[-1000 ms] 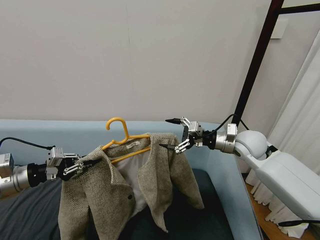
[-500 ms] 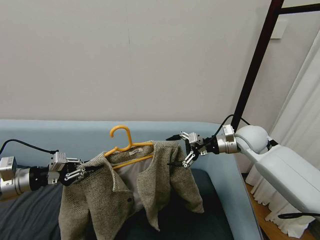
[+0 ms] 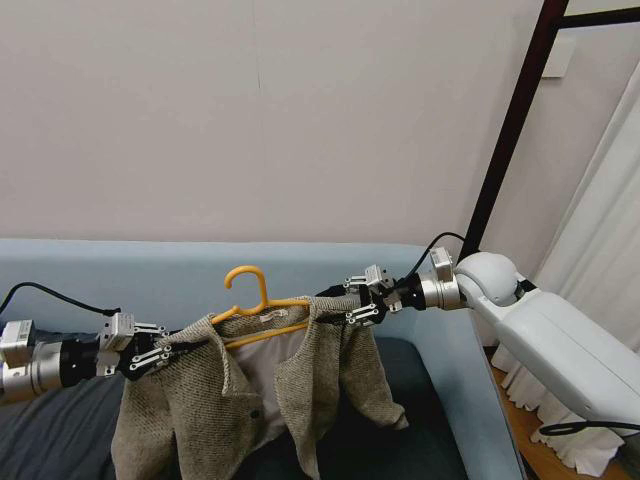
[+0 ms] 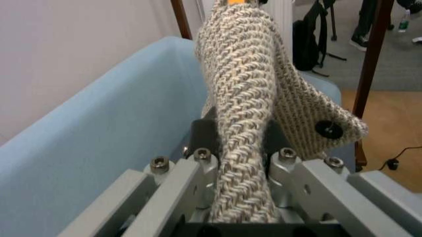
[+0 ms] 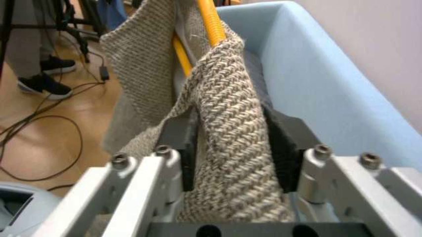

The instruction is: Pick up the clothes from the sofa and hang them on the clothes hanger.

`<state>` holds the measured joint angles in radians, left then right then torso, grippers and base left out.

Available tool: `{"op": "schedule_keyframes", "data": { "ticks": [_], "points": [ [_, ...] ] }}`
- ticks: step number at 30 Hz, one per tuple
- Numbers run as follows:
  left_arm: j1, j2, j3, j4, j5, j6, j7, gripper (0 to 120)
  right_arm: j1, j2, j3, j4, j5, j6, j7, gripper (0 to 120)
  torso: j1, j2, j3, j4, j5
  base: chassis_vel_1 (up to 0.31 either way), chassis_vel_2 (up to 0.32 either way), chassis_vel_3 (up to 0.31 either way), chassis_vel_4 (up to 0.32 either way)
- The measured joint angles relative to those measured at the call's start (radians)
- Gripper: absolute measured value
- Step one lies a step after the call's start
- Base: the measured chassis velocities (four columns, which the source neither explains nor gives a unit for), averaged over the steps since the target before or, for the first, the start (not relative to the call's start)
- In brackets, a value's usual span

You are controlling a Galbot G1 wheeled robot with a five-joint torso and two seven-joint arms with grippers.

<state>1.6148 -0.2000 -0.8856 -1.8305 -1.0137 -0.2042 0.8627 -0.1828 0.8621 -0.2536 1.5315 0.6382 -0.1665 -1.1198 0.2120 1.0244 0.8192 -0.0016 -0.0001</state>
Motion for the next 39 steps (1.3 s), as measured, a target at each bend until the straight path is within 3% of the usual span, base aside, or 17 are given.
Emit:
{"op": "schedule_keyframes", "data": {
  "ticks": [5, 8, 26, 29, 38, 39],
  "points": [
    [-0.003, 0.006, 0.002, -0.001, -0.001, 0.000, -0.003, 8, 0.001, 0.005, -0.004, 0.005, -0.004, -0.004, -0.023, 15, 0.000, 0.000, 0.000, 0.0000, 0.0000, 0.000, 0.000, 0.000, 0.000],
    [-0.003, 0.007, 0.002, -0.002, -0.001, 0.002, -0.006, 8, 0.003, 0.012, -0.006, 0.006, -0.006, -0.007, -0.025, 10, 0.000, 0.000, 0.000, 0.0000, 0.0000, 0.000, 0.000, 0.000, 0.000],
    [-0.001, 0.001, 0.012, -0.006, -0.001, -0.017, -0.026, 8, -0.004, 0.032, -0.009, -0.010, 0.022, -0.001, -0.017, 10, 0.000, 0.000, 0.000, -0.0001, 0.0000, 0.000, 0.000, 0.000, 0.000],
    [0.000, -0.002, 0.013, -0.007, -0.005, -0.028, -0.052, 15, -0.010, 0.028, -0.002, -0.006, 0.041, -0.003, -0.010, 10, 0.000, 0.000, 0.000, 0.0001, 0.0000, 0.000, 0.000, 0.000, 0.000],
    [-0.002, -0.010, -0.005, 0.011, -0.035, -0.102, -0.175, 52, -0.025, -0.042, 0.032, 0.019, 0.207, -0.041, 0.118, 10, 0.000, 0.000, 0.000, 0.0000, 0.0000, 0.000, 0.000, 0.000, 0.000],
    [-0.002, -0.010, -0.005, 0.011, -0.035, -0.102, -0.175, 52, -0.025, -0.042, 0.032, 0.019, 0.207, -0.041, 0.118, 10, 0.000, 0.000, 0.000, 0.0000, 0.0000, 0.000, 0.000, 0.000, 0.000]
  ]
}}
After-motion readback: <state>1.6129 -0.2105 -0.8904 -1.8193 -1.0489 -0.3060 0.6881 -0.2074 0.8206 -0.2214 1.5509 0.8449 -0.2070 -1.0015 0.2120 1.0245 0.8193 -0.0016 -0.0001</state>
